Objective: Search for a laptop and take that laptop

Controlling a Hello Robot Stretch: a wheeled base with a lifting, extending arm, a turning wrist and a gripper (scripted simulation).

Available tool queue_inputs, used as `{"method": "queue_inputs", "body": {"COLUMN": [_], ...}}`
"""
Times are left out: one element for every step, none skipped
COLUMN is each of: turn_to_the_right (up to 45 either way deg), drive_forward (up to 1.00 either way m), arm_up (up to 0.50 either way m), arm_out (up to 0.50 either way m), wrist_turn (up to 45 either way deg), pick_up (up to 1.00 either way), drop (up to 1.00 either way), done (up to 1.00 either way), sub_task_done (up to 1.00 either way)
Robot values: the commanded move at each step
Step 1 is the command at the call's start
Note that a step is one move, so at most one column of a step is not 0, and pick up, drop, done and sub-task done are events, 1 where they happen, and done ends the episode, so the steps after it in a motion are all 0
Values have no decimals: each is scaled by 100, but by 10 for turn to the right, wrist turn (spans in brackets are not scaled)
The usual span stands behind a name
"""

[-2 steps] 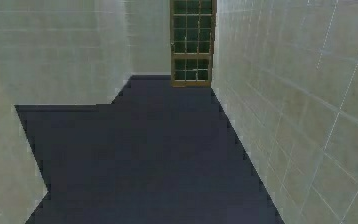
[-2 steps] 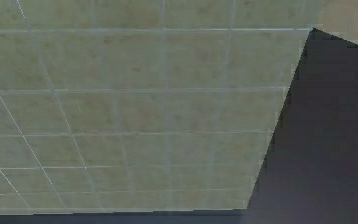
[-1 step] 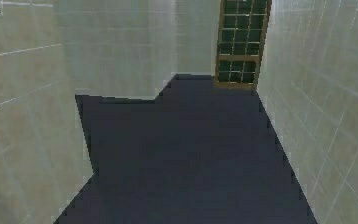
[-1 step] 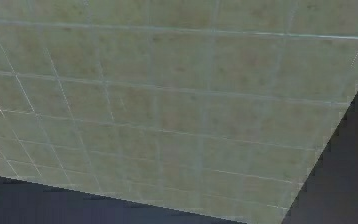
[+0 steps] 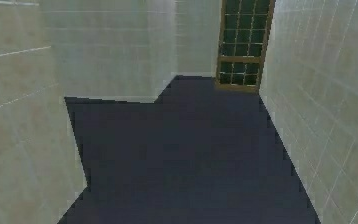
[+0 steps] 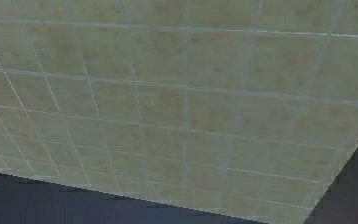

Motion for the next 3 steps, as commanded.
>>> {"method": "queue_inputs", "body": {"turn_to_the_right": [30,0,0], "drive_forward": [0,100,100], "arm_up": [0,0,0], "arm_out": [0,0,0], "wrist_turn": [0,0,0], "pick_up": [0,0,0], "drop": [0,0,0], "done": [0,0,0], "sub_task_done": [0,0,0]}}
